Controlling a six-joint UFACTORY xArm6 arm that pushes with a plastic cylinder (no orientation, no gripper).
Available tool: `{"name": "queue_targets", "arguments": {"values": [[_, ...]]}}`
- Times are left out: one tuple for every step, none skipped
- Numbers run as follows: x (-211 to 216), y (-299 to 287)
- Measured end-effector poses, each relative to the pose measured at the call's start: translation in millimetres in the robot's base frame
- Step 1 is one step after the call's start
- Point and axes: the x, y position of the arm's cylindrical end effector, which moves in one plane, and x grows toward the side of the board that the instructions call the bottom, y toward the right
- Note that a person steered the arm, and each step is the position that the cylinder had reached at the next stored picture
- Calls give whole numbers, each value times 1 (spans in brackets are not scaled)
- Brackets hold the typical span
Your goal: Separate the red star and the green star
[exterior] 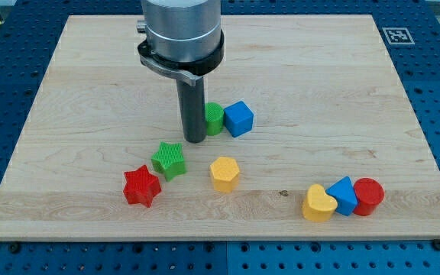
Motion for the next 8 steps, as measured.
{"name": "queue_targets", "arguments": {"values": [[37, 0], [80, 0], [107, 0], [137, -14], [137, -28], [123, -49], [94, -56], [60, -56]]}}
